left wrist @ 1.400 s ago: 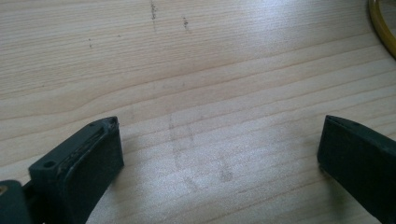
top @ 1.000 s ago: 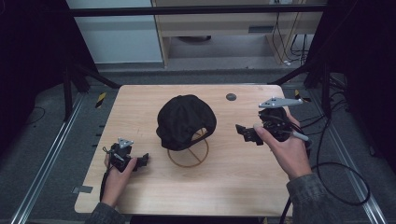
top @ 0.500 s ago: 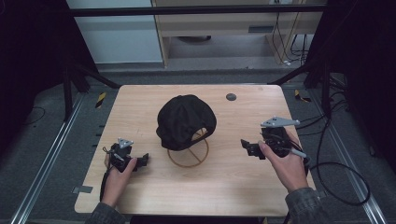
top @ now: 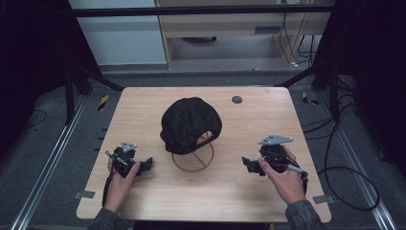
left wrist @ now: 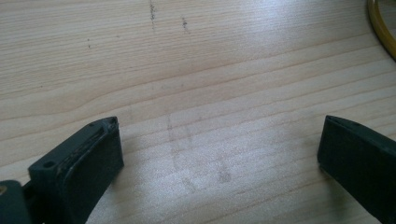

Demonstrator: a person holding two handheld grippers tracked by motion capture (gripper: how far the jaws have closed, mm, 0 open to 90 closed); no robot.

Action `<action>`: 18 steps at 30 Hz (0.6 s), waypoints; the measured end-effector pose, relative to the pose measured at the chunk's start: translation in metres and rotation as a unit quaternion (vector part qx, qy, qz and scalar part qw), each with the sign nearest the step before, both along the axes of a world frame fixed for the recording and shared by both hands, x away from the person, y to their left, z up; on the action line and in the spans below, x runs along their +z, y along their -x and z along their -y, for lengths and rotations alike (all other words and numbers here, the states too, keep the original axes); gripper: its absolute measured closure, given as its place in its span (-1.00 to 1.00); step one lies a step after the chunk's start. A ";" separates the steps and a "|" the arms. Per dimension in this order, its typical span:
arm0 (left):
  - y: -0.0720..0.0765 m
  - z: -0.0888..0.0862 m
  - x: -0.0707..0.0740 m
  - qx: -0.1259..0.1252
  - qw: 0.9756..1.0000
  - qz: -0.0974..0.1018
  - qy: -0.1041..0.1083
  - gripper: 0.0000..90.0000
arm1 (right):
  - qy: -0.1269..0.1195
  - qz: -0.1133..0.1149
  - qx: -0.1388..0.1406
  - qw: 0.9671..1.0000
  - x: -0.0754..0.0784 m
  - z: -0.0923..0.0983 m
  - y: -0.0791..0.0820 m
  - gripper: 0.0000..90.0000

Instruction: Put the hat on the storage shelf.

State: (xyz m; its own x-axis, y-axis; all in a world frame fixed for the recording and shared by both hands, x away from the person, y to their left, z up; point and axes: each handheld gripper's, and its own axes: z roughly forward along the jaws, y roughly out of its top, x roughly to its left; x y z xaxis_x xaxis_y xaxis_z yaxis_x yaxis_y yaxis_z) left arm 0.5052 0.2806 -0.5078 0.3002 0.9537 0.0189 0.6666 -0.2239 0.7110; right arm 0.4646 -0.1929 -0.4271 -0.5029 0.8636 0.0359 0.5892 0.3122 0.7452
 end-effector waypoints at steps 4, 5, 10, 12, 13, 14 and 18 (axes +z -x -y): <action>0.000 0.000 0.000 0.000 1.000 0.000 0.000 -1.00 | 0.000 -0.015 -0.006 1.000 -0.019 -0.004 -0.003 -0.76; 0.000 0.000 0.000 0.000 1.000 0.000 0.000 -1.00 | 0.000 -0.018 -0.007 1.000 -0.024 -0.005 -0.004 -0.76; 0.000 0.000 0.000 0.001 1.000 0.000 0.001 -1.00 | -0.007 -0.029 -0.032 0.999 -0.045 -0.005 -0.012 -0.77; 0.000 0.000 0.000 0.001 1.000 0.000 0.000 -1.00 | -0.007 -0.029 -0.041 0.999 -0.052 -0.003 -0.015 -0.77; -0.001 -0.001 0.000 0.002 1.000 0.001 0.000 -1.00 | -0.005 -0.027 -0.044 0.999 -0.055 -0.002 -0.016 -0.77; -0.001 -0.002 0.000 0.004 1.000 0.001 0.001 -1.00 | -0.004 -0.026 -0.048 0.999 -0.058 -0.001 -0.017 -0.77; -0.004 -0.008 0.000 0.017 1.000 0.002 0.001 -1.00 | 0.000 -0.031 -0.054 0.998 -0.065 0.001 -0.017 -0.78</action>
State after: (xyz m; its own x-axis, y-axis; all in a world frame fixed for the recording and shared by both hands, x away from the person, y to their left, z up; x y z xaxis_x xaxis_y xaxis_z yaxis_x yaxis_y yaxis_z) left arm 0.5092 0.2886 -0.5078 0.2670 0.9635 0.0187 0.6709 -0.1998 0.7142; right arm 0.4820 -0.1936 -0.4919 -0.4039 0.9126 0.0630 0.6640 0.2451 0.7064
